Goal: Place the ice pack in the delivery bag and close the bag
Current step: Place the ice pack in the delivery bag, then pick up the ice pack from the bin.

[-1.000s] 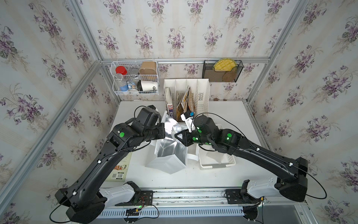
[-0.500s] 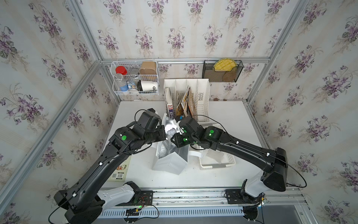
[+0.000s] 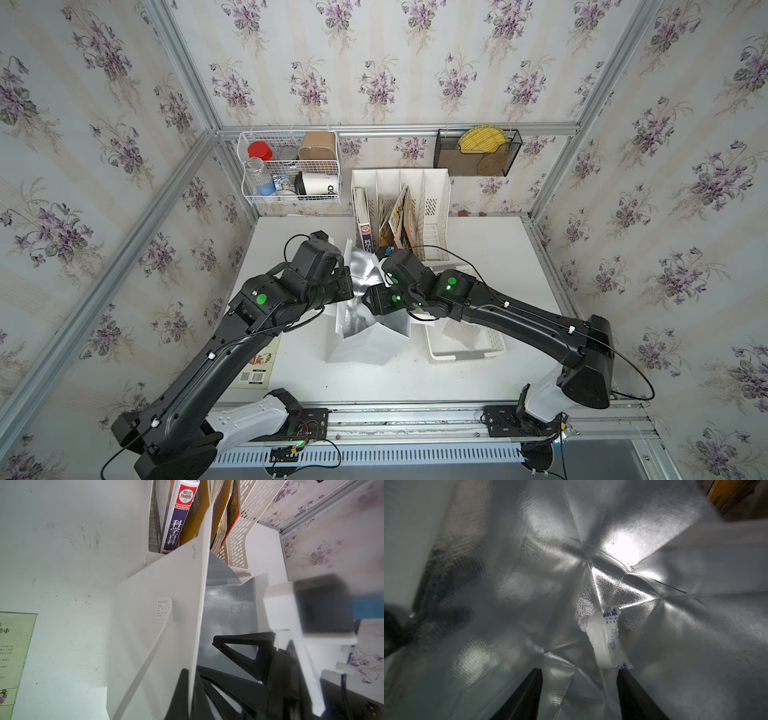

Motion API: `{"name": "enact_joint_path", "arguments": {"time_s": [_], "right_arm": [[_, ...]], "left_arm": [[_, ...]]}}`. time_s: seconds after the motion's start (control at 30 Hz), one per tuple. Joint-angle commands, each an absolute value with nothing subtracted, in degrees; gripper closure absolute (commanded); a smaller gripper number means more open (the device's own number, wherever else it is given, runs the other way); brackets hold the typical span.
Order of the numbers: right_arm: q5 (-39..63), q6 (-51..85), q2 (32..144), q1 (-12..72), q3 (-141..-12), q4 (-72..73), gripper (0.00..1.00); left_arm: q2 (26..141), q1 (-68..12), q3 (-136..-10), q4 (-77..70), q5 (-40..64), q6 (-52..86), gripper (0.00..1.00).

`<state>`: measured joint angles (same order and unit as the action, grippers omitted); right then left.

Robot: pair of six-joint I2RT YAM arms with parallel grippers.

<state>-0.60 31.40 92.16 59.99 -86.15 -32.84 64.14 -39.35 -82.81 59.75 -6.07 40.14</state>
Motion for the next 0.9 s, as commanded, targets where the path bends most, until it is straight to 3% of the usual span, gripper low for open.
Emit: {"name": "enact_joint_path", "arguments": {"time_s": [0.0,0.17,0.47,0.7,0.87], "right_arm": [[-2.5,30.8,91.2,59.9,-87.0,-32.5,0.31],[-6.9,30.2,85.3,59.9,-85.3,-29.3,0.28],[-25.0,30.6,68.6,55.5,-75.9,-29.2,0.20],[-14.6,32.4,64.4,34.6,-65.9,-32.3,0.18],[-13.3,27.6,69.9,30.0,-62.2,-34.8,0.17]], "left_arm": [[64.2,-39.3,-82.9,57.2,-7.6,40.2,1.00],[64.7,-39.3,-82.8,57.6,-8.4,40.0,1.00],[63.9,-39.4,-82.4,57.1,-9.6,40.1,1.00],[64.3,-39.3,-82.6,56.9,-10.8,39.7,1.00],[64.9,-39.2,-82.7,56.6,-10.4,39.6,1.00]]}}
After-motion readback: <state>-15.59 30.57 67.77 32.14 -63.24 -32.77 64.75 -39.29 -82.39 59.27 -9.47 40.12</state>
